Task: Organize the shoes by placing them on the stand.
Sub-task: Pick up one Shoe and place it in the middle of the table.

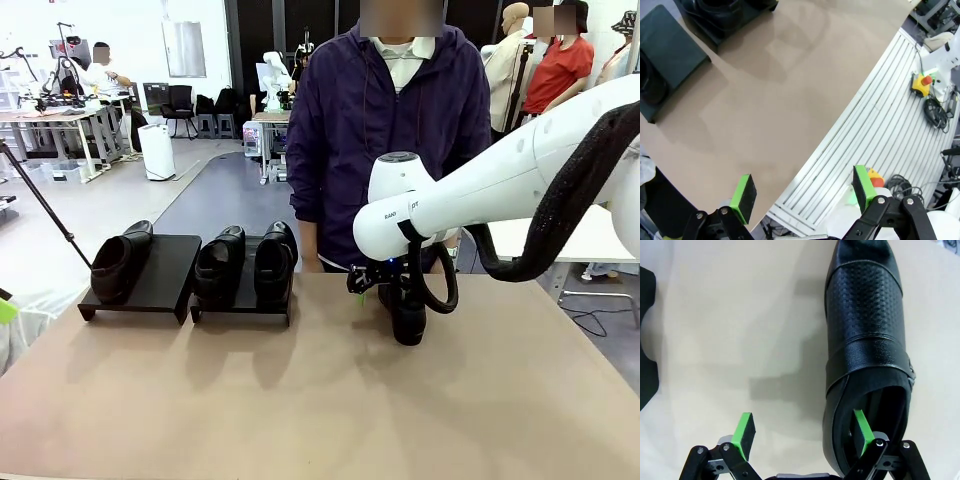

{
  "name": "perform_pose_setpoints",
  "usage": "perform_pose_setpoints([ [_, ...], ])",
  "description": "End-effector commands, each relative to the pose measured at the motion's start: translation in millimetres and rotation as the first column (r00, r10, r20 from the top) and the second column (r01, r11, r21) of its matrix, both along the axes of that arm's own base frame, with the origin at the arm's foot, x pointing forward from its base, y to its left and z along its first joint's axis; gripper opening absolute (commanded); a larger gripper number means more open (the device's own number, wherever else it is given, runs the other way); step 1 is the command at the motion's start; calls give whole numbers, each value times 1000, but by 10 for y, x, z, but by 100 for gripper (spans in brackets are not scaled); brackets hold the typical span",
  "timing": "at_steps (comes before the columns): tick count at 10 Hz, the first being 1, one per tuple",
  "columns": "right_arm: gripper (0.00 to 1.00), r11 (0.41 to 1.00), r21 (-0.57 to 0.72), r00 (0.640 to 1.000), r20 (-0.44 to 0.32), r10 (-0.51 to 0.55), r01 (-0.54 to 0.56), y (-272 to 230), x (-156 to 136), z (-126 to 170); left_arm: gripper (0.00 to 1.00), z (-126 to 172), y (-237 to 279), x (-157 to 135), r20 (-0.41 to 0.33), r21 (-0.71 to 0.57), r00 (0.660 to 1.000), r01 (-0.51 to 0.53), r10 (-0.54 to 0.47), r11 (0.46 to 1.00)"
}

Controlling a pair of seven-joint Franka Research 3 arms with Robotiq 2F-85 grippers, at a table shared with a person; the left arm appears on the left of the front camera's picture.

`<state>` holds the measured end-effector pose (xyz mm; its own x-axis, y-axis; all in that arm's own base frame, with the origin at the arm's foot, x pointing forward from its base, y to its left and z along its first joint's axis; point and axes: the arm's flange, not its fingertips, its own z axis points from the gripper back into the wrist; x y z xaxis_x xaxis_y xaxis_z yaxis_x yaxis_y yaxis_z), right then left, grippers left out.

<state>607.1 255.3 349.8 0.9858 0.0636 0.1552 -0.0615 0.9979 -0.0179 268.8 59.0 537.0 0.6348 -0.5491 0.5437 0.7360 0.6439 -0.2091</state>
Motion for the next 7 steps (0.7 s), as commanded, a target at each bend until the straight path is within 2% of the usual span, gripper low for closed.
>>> perform_pose_setpoints([
  [1, 40, 999, -31, 1000, 15, -24, 24, 39, 30, 51, 100, -9, -1, 12, 5, -2, 1000, -2, 2, 1000],
  [2, 0, 999, -23, 1000, 14, -24, 24, 34, 13, 59, 100, -9, -1, 12, 5, -2, 1000, -2, 2, 1000],
  [7, 0, 999, -44, 1000, 9, -28, 29, -45, -59, 55, 100, -9, -1, 12, 5, -2, 1000, -2, 2, 1000],
])
